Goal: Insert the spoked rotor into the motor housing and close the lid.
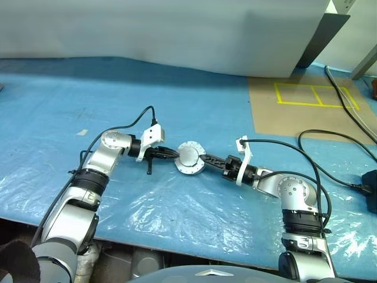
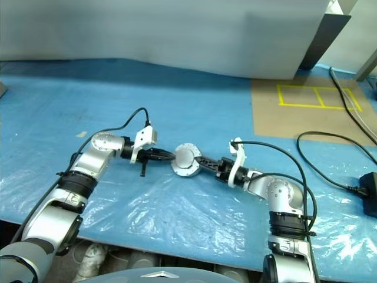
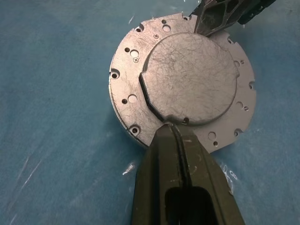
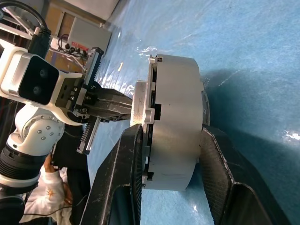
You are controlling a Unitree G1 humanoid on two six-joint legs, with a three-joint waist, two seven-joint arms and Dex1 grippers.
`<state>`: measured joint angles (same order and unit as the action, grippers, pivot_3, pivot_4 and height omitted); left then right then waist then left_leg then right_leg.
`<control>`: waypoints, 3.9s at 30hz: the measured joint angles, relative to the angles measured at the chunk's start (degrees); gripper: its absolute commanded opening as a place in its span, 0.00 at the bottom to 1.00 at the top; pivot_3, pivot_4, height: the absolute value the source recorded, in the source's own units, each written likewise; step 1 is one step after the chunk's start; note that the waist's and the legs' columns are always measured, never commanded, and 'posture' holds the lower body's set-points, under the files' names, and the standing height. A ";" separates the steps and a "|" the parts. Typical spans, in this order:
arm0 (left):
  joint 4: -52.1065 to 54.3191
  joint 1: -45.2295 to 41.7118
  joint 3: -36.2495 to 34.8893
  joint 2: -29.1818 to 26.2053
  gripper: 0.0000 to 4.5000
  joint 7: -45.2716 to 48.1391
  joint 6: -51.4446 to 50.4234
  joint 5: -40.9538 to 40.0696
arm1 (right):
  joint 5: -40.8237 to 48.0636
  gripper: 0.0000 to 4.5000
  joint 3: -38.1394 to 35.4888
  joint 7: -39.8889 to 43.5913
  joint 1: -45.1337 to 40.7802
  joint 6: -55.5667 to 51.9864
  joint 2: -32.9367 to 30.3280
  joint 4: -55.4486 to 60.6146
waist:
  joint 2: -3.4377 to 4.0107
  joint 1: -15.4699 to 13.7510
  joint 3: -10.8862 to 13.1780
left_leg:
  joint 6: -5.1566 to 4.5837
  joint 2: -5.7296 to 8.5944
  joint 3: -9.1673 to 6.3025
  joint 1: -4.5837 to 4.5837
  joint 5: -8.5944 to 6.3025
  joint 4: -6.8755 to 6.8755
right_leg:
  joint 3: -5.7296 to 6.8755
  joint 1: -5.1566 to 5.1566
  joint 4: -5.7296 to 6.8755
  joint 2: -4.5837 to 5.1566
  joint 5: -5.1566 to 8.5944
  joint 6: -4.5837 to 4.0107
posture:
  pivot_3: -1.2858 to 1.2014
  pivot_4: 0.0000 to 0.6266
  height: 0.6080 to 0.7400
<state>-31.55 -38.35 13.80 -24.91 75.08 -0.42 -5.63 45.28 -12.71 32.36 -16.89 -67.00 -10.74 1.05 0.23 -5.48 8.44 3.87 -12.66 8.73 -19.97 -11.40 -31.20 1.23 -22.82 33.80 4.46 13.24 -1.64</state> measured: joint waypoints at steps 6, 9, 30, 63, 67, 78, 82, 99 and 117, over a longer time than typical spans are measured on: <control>0.01 0.02 -0.37 -0.21 0.00 0.35 -0.40 -0.11 | -0.02 0.30 0.13 0.02 0.04 0.36 -0.07 0.01 | 0.01 0.03 0.00 | 0.00 0.00 0.00 0.01 0.00 0.00 | 0.00 -0.01 0.00 -0.01 0.00 0.00 | 0.52 0.24 1.00; 0.09 0.03 -1.86 0.02 0.00 0.66 -3.25 -1.73 | -0.08 0.30 0.28 0.02 0.02 0.69 -0.03 -0.18 | 0.01 0.11 0.00 | 0.00 -0.01 0.00 -0.01 0.00 0.00 | 0.00 -0.04 0.00 -0.02 0.00 0.00 | 0.52 0.24 1.00; 21.97 16.91 -23.36 -14.67 0.00 -5.78 -45.12 -26.99 | 16.32 0.30 -11.36 -13.94 -9.76 -3.20 6.73 1.20 | -0.06 1.09 0.46 | 0.12 -0.17 -0.25 -1.39 -0.02 -0.02 | 0.28 -1.33 0.12 -0.31 -0.14 0.08 | 0.52 0.24 1.00; 31.20 17.07 -31.04 7.70 0.99 -34.14 -55.97 -56.64 | 28.58 0.30 -7.31 -21.58 -15.60 -4.28 3.42 -0.20 | -0.03 0.95 0.64 | 0.22 -0.14 -0.31 -1.25 -0.04 -1.04 | -0.01 -1.26 1.12 -0.23 -0.23 0.19 | 0.52 0.24 1.00; 30.20 15.34 -28.91 9.83 0.99 -33.57 -53.44 -54.83 | 29.03 0.30 -6.67 -22.28 -15.49 -4.28 2.95 -0.19 | -0.03 0.72 0.64 | 0.22 -0.12 -0.31 -1.28 -0.04 -1.05 | -0.01 -1.26 1.14 -0.21 -0.24 0.20 | 0.52 0.24 1.00; 26.08 12.62 -25.19 17.15 0.99 -35.46 -47.48 -50.39 | 29.28 0.30 -6.11 -23.57 -15.34 -4.15 1.74 -0.19 | -0.05 0.06 0.65 | 0.21 -0.13 -0.31 -1.27 -0.03 -1.17 | -0.04 -1.26 1.27 -0.21 -0.24 0.20 | 0.52 0.24 1.00; 24.06 10.16 -26.08 18.03 0.99 -36.90 -46.15 -50.26 | 29.28 0.30 -5.81 -23.75 -15.31 -4.05 1.74 -0.19 | -0.05 0.00 0.66 | 0.21 -0.13 -0.32 -1.26 -0.03 -1.26 | -0.05 -1.26 1.40 -0.19 -0.24 0.20 | 0.52 0.24 1.00; 22.77 9.72 -29.75 20.21 0.61 -40.51 -49.93 -56.21 | 30.30 0.30 -5.32 -23.74 -14.61 -1.96 1.95 -0.62 | -0.08 -0.01 0.67 | 0.21 -0.14 -0.34 -1.27 -0.03 -1.47 | -0.08 -1.26 1.61 -0.18 -0.24 0.19 | 0.52 0.24 1.00; 23.31 10.27 -29.51 18.20 0.53 -43.44 -54.03 -58.28 | 27.34 0.71 -3.14 -25.95 -14.67 4.08 2.43 -0.56 | -0.12 -0.02 0.70 | 0.22 -0.13 -0.36 -1.30 -0.04 -1.49 | -0.07 -1.26 1.60 -0.18 -0.24 0.20 | 0.52 0.24 1.00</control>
<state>-8.24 -28.08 -15.71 -6.71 31.64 -54.44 -63.91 72.62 -15.84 6.41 -31.56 -62.92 -8.30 0.49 0.11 -5.50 9.14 4.09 -12.79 8.38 -21.27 -11.44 -32.69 1.16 -24.09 35.40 4.28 13.00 -1.44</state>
